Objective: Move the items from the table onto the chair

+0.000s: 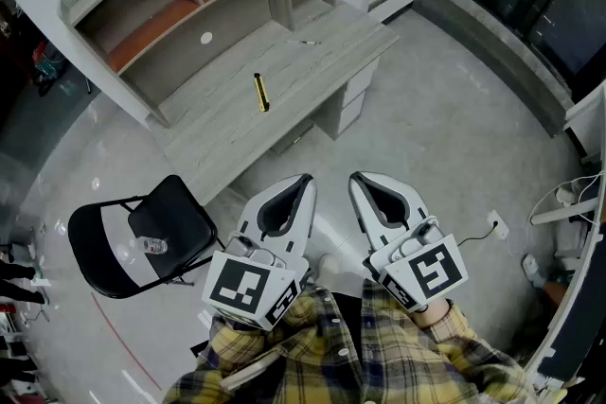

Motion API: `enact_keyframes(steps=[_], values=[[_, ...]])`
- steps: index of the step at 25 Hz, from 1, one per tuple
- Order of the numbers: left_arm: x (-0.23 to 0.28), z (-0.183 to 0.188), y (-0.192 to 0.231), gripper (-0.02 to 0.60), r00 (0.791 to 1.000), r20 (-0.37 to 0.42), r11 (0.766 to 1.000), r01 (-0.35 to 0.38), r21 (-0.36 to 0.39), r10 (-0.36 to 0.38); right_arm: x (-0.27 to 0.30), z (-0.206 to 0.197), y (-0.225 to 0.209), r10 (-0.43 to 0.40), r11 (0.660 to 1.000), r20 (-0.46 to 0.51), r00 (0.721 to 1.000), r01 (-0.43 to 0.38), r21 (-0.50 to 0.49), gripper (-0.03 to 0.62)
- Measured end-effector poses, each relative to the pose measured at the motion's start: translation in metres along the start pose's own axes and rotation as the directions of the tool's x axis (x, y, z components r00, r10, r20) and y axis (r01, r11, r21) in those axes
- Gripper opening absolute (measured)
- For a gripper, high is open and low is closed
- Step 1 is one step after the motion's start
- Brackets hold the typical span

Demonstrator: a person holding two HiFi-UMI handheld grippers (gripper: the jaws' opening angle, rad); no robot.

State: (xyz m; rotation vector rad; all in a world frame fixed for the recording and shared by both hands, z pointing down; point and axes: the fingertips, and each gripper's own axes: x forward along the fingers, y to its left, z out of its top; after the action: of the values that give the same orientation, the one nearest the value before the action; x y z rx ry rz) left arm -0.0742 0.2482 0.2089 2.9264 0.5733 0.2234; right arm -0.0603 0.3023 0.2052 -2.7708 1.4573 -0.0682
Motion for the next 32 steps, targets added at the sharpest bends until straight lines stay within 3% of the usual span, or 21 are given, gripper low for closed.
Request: enact_keyframes(steps=[22, 32], values=[[0.011, -0.027, -0.022, 0.005, 0.997, -0.066, 0.999, -0.034, -0.03, 0.032, -0.036, -0.021, -0.02, 0.004, 0.997, -0.016, 1.0, -0.002, 0.072, 0.017], [0.045, -0.027, 0.034, 0.005, 0.997, -0.068, 0.998, -0.032, -0.061, 0.028, 0.025, -0.031, -0.034, 0.023, 0.998, -0.054, 0.998, -0.02, 0.053, 0.017]])
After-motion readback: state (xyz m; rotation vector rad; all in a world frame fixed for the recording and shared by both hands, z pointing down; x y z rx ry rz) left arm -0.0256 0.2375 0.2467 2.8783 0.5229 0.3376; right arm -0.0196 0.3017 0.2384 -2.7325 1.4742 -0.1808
